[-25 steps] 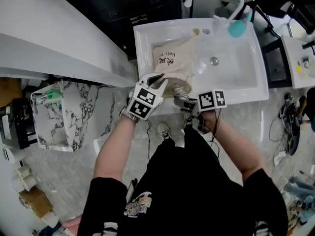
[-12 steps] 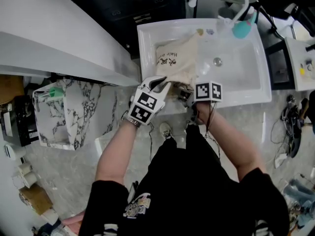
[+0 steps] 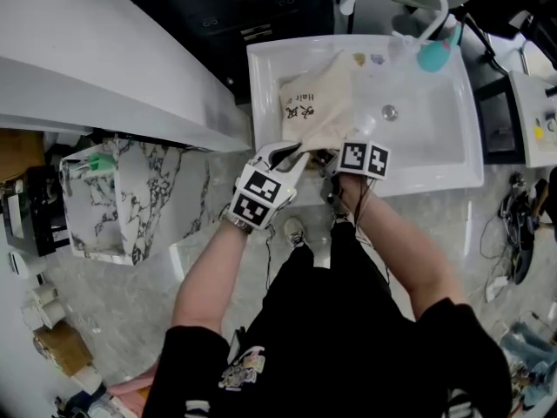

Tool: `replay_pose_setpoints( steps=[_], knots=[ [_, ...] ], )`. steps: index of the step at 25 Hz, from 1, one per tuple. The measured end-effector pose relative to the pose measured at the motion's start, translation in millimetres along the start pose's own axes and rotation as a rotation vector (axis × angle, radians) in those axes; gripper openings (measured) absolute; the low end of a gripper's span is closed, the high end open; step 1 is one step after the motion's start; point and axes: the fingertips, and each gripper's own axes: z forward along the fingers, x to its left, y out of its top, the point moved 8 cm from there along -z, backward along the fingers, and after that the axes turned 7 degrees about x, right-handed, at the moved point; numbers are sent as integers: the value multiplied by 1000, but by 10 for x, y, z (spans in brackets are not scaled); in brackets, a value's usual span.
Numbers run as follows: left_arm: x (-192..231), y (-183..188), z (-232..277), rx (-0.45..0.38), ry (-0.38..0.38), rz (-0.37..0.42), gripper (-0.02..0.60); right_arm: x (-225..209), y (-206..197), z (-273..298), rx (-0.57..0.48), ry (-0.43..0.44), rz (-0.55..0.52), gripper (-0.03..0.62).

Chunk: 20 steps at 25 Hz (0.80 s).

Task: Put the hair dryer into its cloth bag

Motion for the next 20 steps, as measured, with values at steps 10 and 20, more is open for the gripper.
replay_pose_setpoints(
  steps=[10,20],
  knots=[
    [53,-64,-73,-4,-3,-32,58,-29,63,252,-31,-11,-9,218],
    [142,-177,-72,-6,-15,-64,58,-56,80,414,-24,-24,-12,218]
  ],
)
